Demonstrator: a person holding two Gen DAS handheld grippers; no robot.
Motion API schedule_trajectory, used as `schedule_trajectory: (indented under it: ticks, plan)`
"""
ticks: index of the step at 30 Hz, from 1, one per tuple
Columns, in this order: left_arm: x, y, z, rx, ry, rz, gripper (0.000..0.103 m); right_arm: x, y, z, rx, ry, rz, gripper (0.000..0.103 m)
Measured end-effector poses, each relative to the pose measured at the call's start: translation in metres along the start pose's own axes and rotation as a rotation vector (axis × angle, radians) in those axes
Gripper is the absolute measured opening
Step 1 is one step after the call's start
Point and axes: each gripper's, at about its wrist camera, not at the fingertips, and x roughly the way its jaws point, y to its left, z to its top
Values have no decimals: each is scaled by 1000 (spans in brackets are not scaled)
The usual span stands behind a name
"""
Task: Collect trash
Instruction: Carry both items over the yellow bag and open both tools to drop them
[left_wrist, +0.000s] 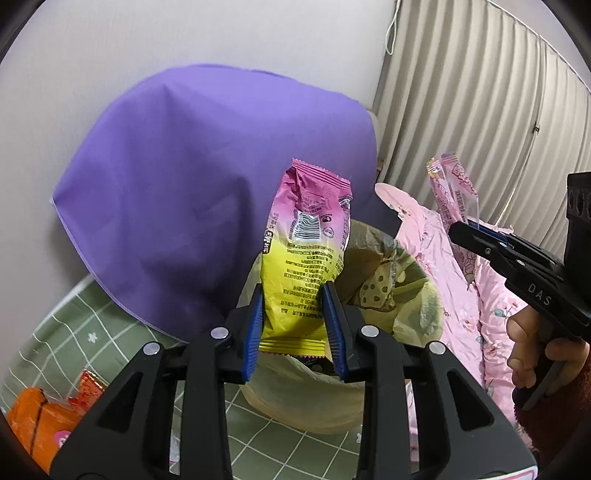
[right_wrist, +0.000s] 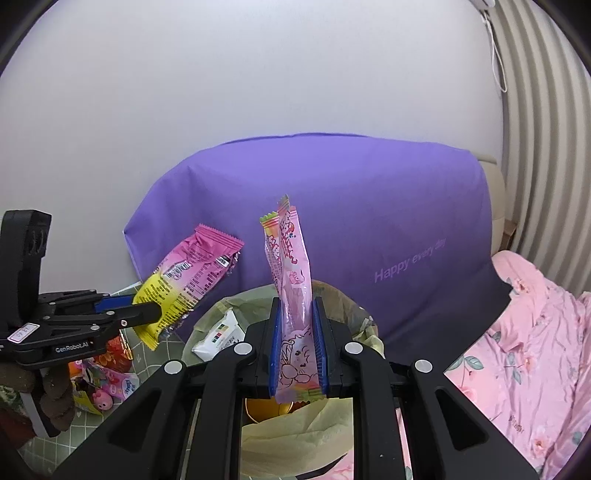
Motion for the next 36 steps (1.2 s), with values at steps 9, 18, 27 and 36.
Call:
schedule_trajectory:
  ticks: [9, 18, 27, 36]
  plan:
    - [64, -22, -5, 9, 133, -37, 29, 28, -19, 3, 3, 37, 45, 16]
    - [80, -22, -28, -21, 196, -54, 29, 68, -29, -21, -3, 167, 102, 16]
    - [81, -13, -25, -64, 193, -83, 30, 70, -33, -40, -29, 220, 101, 16]
    - [74, -10, -21, -80, 157, -148, 46, 64, -31, -38, -40, 207, 81, 22]
